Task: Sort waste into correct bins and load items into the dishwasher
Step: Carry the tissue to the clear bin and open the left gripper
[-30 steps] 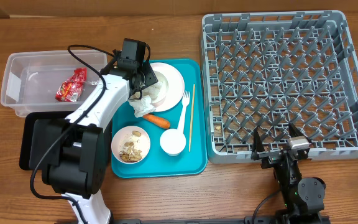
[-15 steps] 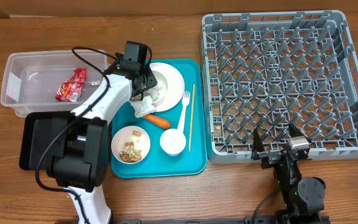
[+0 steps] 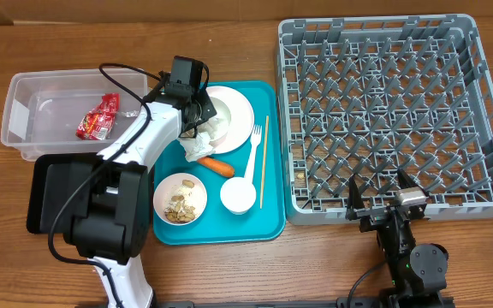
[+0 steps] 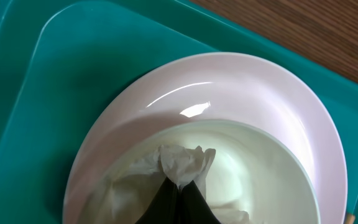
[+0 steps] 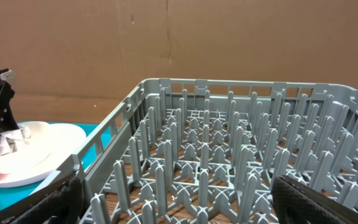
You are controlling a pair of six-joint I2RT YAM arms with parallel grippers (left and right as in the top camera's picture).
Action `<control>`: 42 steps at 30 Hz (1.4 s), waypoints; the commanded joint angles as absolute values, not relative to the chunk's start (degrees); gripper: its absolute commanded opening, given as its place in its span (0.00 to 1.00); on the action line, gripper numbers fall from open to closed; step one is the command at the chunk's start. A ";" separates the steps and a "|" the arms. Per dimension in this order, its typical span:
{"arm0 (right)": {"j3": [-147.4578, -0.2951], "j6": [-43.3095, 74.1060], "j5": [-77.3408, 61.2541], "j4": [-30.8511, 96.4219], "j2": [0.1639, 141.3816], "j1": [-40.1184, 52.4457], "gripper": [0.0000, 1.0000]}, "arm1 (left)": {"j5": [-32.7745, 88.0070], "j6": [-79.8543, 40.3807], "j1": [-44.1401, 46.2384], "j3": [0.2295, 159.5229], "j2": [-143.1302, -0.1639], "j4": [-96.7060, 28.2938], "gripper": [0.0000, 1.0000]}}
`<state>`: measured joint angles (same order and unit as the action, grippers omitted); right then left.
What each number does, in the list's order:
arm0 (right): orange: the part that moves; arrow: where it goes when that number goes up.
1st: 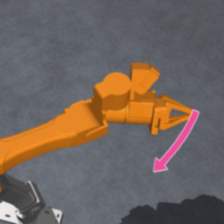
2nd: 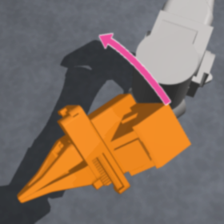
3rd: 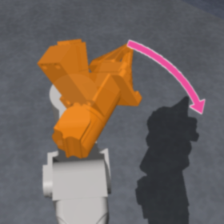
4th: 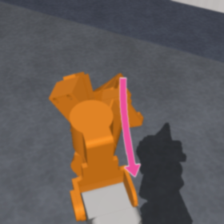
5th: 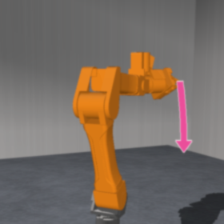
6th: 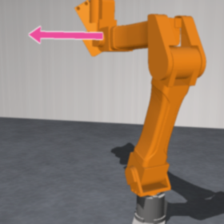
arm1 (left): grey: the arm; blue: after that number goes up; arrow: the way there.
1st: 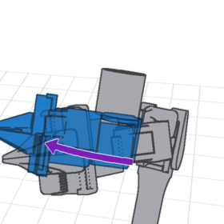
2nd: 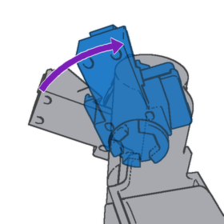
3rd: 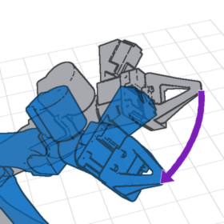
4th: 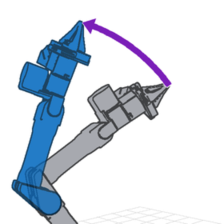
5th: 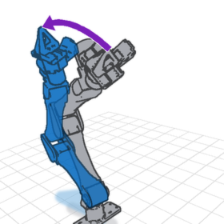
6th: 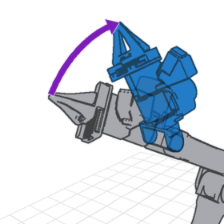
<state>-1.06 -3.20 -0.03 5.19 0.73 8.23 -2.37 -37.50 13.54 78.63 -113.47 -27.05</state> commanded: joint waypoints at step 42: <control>-0.45 -2.96 -0.10 4.82 0.23 7.97 1.00 | -36.05 -60.23 -5.23 78.89 -91.35 -45.98 0.04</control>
